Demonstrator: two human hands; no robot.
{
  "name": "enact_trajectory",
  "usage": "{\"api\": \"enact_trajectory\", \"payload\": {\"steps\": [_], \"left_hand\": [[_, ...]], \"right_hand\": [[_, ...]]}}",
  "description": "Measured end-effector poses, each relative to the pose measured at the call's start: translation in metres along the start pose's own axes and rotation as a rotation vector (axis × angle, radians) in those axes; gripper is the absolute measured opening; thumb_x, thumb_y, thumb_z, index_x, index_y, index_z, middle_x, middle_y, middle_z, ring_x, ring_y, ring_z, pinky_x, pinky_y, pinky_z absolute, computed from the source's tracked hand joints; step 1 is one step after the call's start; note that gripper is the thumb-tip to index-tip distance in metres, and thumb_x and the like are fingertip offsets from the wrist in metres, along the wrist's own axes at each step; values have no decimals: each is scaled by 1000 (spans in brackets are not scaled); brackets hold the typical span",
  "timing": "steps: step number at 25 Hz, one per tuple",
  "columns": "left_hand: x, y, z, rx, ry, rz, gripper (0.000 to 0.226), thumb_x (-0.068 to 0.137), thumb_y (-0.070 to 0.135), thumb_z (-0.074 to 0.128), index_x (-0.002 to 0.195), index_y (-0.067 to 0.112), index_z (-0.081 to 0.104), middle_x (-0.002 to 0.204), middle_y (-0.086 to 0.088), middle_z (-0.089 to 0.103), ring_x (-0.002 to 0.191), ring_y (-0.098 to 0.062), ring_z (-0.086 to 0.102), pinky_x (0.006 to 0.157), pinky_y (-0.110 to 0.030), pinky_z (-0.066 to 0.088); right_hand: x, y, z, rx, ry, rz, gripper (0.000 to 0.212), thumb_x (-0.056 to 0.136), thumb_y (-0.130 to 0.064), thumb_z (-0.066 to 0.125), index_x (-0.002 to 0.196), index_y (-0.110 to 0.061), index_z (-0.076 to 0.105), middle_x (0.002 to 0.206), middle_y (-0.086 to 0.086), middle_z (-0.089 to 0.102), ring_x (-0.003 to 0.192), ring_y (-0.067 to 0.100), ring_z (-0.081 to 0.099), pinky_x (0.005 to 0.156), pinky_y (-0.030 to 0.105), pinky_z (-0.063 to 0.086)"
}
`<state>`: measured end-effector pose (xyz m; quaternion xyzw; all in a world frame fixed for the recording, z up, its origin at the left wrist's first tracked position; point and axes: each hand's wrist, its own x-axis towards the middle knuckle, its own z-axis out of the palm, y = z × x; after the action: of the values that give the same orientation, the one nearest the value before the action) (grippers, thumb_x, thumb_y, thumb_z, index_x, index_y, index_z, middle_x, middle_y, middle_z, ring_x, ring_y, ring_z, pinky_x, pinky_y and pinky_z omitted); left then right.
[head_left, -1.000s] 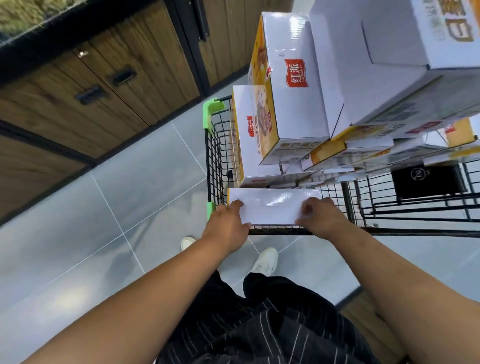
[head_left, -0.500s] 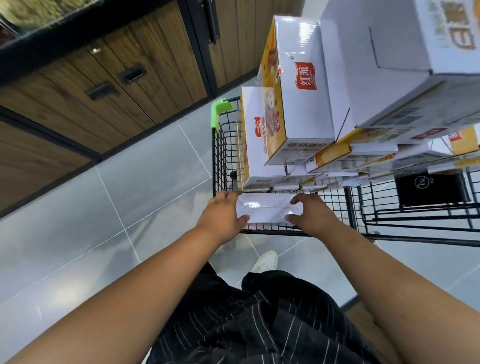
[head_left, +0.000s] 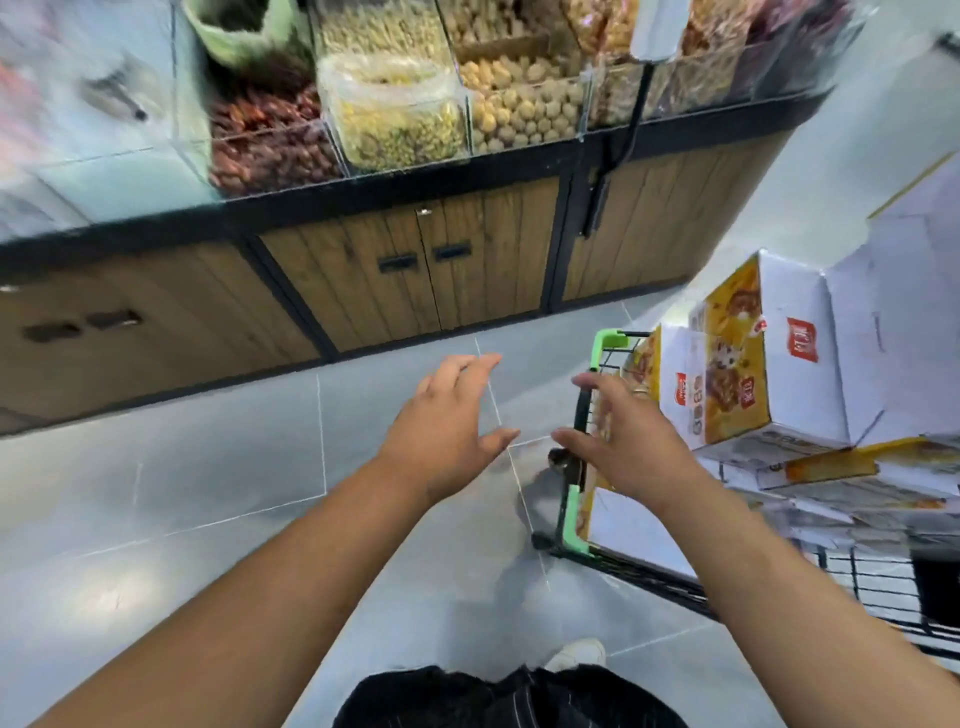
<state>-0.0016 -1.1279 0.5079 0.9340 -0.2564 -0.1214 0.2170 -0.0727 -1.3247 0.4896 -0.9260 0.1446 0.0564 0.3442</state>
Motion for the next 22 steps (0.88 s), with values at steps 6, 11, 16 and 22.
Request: {"api": "enact_trajectory", "payload": {"steps": [6, 11, 16, 22], "left_hand": [[-72, -111, -152, -41, 275, -128, 78, 87, 47, 64, 150, 34, 21, 152, 7, 29, 139, -15, 30, 113, -31, 26], [-149, -199, -235, -47, 488, -299, 81, 85, 49, 66, 150, 37, 18, 154, 9, 27, 141, -15, 28, 114, -39, 30], [-208, -282, -287, -89, 643, -477, 82, 84, 53, 64, 149, 39, 16, 156, 10, 23, 141, -17, 29, 110, -42, 34], [-241, -378, -339, -97, 821, -698, 81, 83, 51, 66, 149, 35, 21, 155, 8, 27, 139, -16, 31, 110, -40, 34]], "right_hand": [[21, -189, 35, 51, 11, -236, 75, 79, -47, 73, 143, -39, 34, 146, -7, 35, 129, 13, 43, 99, 29, 39], [20, -326, 89, 66, -47, -447, 82, 78, -51, 72, 144, -45, 26, 152, -13, 28, 133, 9, 39, 98, 29, 40], [33, -440, 141, 8, -156, -583, 88, 76, -52, 73, 146, -46, 21, 155, -12, 23, 136, 12, 37, 103, 32, 39], [91, -563, 215, 10, -278, -758, 88, 75, -57, 71, 145, -47, 19, 155, -13, 22, 138, 10, 33, 110, 35, 34]]}}
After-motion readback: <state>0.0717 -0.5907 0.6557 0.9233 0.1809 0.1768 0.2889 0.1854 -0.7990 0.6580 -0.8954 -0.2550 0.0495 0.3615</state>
